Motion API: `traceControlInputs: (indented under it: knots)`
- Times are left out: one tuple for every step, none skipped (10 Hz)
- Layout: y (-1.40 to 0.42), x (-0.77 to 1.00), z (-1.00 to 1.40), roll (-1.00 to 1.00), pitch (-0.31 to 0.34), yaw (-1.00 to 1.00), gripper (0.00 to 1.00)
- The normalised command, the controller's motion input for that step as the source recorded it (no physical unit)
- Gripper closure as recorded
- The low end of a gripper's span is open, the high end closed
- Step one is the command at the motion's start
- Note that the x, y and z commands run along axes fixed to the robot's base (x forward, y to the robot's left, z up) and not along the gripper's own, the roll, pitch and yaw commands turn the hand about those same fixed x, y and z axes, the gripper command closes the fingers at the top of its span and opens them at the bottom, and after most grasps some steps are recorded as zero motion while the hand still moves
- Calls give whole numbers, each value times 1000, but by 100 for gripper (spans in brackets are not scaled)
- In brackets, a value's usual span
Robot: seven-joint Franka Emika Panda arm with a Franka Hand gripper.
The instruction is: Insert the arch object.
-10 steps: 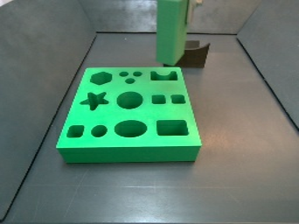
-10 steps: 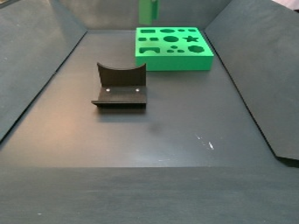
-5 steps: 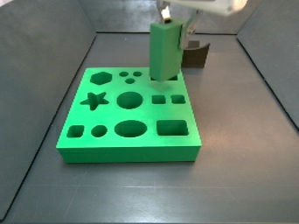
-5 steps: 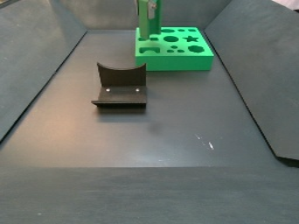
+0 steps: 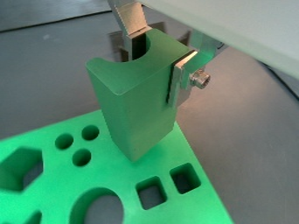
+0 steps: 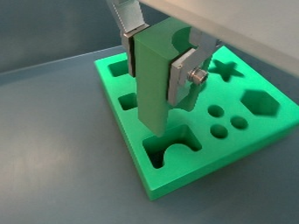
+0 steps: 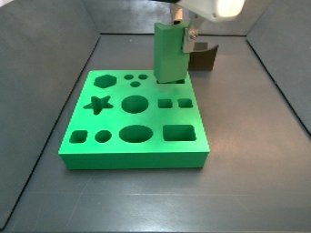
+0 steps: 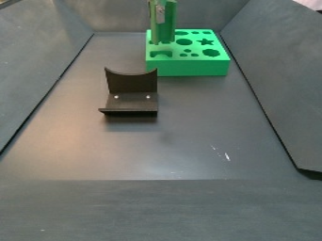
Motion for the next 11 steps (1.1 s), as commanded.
traceControlInputs:
  knots:
    - [51,26,0,161,0,-849,100]
    - [69,149,-114,314,0,-663,100]
    - [91,154,-131,331,0,-614,100]
    - [54,154,-80,303,-9,-691,100]
    - [57,166,-146,246,-3,-729,100]
    - [51,14,-80,21,0,-483,100]
    - [134,-20,-89,63,47,-403,100]
    - [117,-80,-31,0,13,-311,100]
    - [143,-40,-71,0,34,-294,100]
    - [49,0,-134,0,9,-163,100]
    - [0,80,-266,0,-3,226,100]
